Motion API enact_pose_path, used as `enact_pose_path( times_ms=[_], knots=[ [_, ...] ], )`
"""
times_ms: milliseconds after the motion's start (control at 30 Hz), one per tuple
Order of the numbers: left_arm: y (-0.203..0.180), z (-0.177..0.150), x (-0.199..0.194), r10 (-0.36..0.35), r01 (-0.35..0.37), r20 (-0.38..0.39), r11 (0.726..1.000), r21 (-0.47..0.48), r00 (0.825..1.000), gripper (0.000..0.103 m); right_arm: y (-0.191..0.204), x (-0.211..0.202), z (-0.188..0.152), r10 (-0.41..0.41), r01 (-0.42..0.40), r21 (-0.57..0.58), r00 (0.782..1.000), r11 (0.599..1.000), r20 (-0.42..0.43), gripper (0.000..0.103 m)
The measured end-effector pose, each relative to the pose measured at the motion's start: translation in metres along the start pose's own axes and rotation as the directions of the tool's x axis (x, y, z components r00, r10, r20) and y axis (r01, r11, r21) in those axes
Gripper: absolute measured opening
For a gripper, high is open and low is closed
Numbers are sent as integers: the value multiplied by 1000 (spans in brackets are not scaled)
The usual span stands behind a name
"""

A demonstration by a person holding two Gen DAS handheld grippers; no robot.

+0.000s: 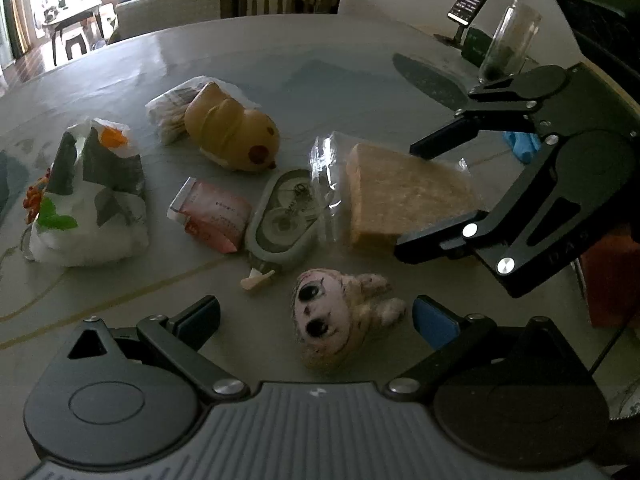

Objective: Organize objects
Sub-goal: 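Approach the plush doll with the left tool while the right tool approaches the bread slice, then grasp the plush doll with the left tool while the right tool grasps the bagged bread slice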

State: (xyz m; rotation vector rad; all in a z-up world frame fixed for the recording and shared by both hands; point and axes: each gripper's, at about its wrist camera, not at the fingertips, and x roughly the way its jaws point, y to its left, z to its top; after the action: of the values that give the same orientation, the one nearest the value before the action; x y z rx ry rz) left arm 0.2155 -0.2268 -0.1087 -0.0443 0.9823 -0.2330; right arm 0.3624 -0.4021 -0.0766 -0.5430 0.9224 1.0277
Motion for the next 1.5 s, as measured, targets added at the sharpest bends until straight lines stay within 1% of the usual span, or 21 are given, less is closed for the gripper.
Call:
enact_pose_path(
  times_ms=[133,200,267,333,400,467,500,567,700,800,867,1067,1200,1333,1400,1500],
  knots=[
    [-3,-1,1,0,0,5,1000,23,1000,101,-1,4,-1,3,-3,-5,1000,1000,-6,89],
    [-3,-1,-1,-5,5,15,999,33,1000,92,1,5,-3,-6,6,-11,1000,1000,1,89],
    [-4,0,-2,-9,8,22,999,41,1000,87,3,7,-4,-18,18,-6,1000,1000,4,89],
    [-4,0,-2,-3,2,25,999,44,1000,84,3,8,-6,-31,31,7,1000,999,3,89],
    [-3,-1,-4,3,-4,29,999,44,1000,76,5,9,-8,-51,51,24,999,998,3,89],
    [-2,-1,-5,7,-8,31,999,42,1000,72,7,9,-9,-71,71,45,997,996,5,87],
    [-2,-1,-6,3,-4,30,999,39,1000,68,8,8,-10,-82,81,59,997,995,5,87],
    [-2,-3,-8,-1,0,33,999,43,999,56,11,7,-12,-105,104,94,995,990,6,86],
    [0,-7,-13,-7,6,29,999,34,1000,55,23,4,-18,-136,134,137,991,981,6,84],
    [5,-12,-18,-13,13,34,1000,10,999,52,34,0,-21,-150,147,172,989,974,5,79],
    [8,-15,-22,-22,22,38,1000,-4,999,52,41,-4,-21,-157,153,200,988,968,5,77],
    [18,-22,-41,-1,3,60,1000,-30,998,52,65,-12,-17,-204,198,277,979,940,-9,76],
    [29,-25,-58,5,0,79,998,-60,997,52,80,-26,-8,-217,201,320,976,926,17,75],
    [40,-26,-80,29,-20,111,997,-79,993,52,95,-38,7,-250,224,346,968,911,32,75],
    [47,-27,-93,43,-32,134,996,-87,990,52,101,-44,15,-269,236,360,962,903,44,75],
    [58,-26,-112,83,-68,171,994,-90,982,52,112,-51,29,-293,248,364,953,898,74,75]
  ],
)
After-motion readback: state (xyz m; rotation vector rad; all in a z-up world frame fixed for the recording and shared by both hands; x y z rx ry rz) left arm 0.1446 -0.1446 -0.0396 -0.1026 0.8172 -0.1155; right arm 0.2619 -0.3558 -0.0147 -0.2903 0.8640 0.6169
